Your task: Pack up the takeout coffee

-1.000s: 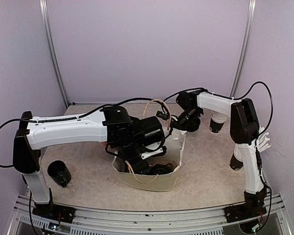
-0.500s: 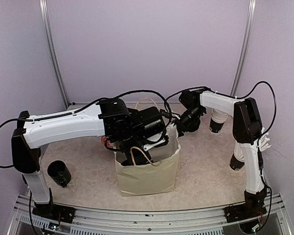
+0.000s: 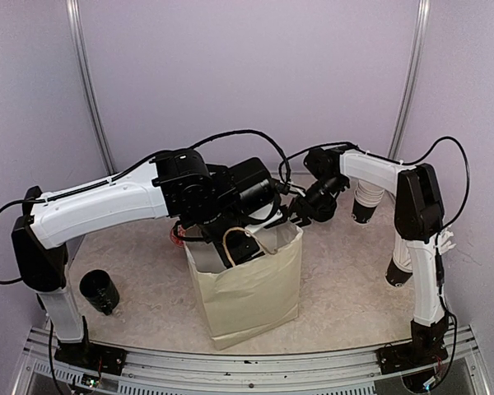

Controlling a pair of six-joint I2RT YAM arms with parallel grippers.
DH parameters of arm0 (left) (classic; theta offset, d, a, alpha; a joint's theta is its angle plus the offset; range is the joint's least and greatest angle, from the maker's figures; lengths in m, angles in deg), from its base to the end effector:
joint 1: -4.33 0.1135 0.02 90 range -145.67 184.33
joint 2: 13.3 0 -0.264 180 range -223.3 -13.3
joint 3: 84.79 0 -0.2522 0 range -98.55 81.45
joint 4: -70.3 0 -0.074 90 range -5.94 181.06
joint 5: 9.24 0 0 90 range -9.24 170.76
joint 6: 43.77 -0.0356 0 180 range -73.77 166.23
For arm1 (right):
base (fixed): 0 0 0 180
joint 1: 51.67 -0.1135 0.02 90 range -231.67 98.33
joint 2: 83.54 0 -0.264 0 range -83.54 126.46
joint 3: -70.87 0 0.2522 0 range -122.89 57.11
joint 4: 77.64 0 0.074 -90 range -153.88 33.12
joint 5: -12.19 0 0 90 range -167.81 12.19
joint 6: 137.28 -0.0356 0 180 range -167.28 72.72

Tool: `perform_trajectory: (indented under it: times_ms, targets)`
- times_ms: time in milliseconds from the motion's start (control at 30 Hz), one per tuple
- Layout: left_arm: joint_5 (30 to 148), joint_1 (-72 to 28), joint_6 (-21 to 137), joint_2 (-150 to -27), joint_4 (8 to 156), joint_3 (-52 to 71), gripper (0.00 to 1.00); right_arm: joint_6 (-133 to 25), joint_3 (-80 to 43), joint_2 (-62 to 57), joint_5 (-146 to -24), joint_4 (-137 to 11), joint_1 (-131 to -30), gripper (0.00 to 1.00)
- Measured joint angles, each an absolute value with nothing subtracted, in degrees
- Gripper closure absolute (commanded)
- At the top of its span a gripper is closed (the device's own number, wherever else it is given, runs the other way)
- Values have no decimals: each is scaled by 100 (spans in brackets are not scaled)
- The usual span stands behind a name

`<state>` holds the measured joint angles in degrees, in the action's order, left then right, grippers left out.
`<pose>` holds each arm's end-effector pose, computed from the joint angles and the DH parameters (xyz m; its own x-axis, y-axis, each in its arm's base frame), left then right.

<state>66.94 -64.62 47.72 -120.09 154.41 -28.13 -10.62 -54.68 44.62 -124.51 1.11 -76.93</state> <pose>0.1442 -0.3511 0.3377 -0.3546 0.8510 -0.3873 0.8646 0.4562 0.2108 0.3958 0.2154 0.2123 -0.4835 -0.6809 -0.5501 -0.8479 0.2082 0.4875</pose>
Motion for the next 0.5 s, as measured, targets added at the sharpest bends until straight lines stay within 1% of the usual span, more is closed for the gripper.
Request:
perform_trajectory:
  times_ms: [100,233,500]
  targets:
    - [6473,-6488,4775,-12009,15482,-3016,1,-1064,-5468,4421,-12451,125,-7693,45]
    - [6073,-6530,4775,-12009,15476,-3608,1,-1060,-5468,4285,-12451,153,-7688,44]
    - [5474,-6672,4746,-11980,15393,-4002,2,-1062,-5444,3815,-12451,216,-7607,44]
